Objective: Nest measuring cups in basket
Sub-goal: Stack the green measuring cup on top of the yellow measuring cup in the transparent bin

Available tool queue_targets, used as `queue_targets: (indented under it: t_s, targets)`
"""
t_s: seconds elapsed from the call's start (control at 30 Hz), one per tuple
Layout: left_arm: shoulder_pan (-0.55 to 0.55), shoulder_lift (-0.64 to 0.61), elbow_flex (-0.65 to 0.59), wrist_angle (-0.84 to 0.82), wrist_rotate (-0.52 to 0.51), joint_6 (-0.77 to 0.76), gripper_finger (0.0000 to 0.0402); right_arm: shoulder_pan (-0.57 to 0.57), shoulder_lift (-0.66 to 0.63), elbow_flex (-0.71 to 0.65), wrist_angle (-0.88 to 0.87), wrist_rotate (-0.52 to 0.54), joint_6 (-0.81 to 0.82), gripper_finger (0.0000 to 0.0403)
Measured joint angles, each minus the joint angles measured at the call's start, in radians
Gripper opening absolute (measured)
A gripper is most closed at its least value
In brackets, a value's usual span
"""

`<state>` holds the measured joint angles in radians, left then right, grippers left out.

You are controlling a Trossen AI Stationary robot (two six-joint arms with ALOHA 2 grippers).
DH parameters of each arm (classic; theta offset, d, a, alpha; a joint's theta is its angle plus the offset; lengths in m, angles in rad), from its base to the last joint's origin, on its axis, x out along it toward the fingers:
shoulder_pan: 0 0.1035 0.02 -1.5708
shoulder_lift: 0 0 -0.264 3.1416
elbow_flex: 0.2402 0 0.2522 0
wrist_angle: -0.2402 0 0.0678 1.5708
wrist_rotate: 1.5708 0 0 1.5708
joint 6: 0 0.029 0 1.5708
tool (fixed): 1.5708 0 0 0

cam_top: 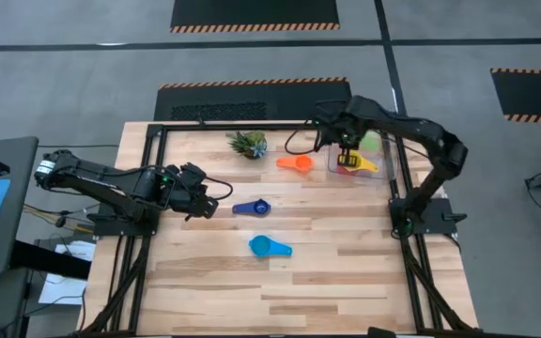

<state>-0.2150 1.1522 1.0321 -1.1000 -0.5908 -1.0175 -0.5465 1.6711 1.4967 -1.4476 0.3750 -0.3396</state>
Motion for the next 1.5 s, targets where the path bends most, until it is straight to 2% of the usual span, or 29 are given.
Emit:
queue_targets:
  t_s: [0.17, 0.3, 0.6, 0.87, 1.0, 1.2, 1.43, 1.5]
  targets:
    - [0.0, 0.0, 0.0, 0.0, 0.0, 0.0, 0.0, -0.012, 0.112, 0.0, -0.063, -0.014, 0.014, 0.0009]
    - [0.0, 0.0, 0.0, 0.0, 0.002, 0.0, 0.0, -0.013, 0.15, -0.02, -0.083, -0.016, 0.014, 0.0009]
    - [0.0, 0.0, 0.0, 0.0, 0.0, 0.0, 0.0, 0.014, 0.018, -0.224, 0.025, -0.017, -0.033, 0.0009]
    - [0.0, 0.0, 0.0, 0.0, -0.002, -0.009, 0.0, 0.044, -0.037, -0.241, 0.103, -0.042, -0.131, 0.0009]
    - [0.0, 0.0, 0.0, 0.0, 0.001, -0.04, 0.0, 0.041, -0.037, -0.283, 0.119, -0.087, -0.133, 0.0009]
    - [0.0, 0.0, 0.0, 0.0, 0.002, -0.041, 0.0, 0.042, -0.037, -0.345, 0.184, -0.09, -0.14, 0.0009]
    - [0.0, 0.0, 0.0, 0.0, 0.002, -0.042, 0.0, 0.042, -0.037, -0.361, 0.178, -0.09, -0.145, 0.0014]
    - [0.0, 0.0, 0.0, 0.0, 0.002, -0.041, 0.0, 0.042, -0.037, -0.361, 0.177, -0.119, -0.165, 0.0024]
